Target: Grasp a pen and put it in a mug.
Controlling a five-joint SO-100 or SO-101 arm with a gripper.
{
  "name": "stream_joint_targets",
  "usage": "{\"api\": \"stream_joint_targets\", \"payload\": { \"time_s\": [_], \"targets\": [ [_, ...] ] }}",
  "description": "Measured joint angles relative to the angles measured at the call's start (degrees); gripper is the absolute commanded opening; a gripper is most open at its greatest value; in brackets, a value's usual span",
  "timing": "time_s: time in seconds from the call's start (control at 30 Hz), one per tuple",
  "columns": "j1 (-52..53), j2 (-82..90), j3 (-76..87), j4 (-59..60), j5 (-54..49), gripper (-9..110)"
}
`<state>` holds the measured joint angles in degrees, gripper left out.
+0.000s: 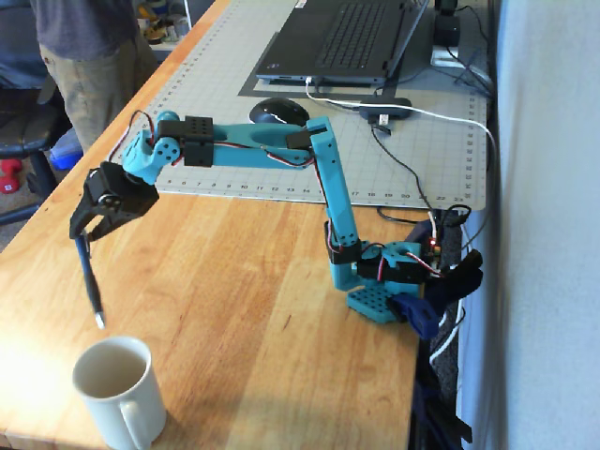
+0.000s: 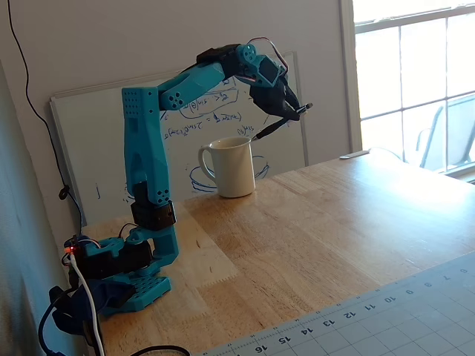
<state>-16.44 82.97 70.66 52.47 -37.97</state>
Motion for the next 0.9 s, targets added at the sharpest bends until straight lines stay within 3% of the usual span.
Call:
{"api": "stream_joint_targets", "payload": {
  "time_s": [0.1, 0.23, 0.9],
  "targets": [
    [-1.49, 0.53, 0.0, 0.0, -9.14, 1],
    [-3.78, 0.62, 0.0, 0.0, -13.71, 1],
    [-8.09, 5.89, -1.49, -16.7, -16.0, 1]
  ]
}}
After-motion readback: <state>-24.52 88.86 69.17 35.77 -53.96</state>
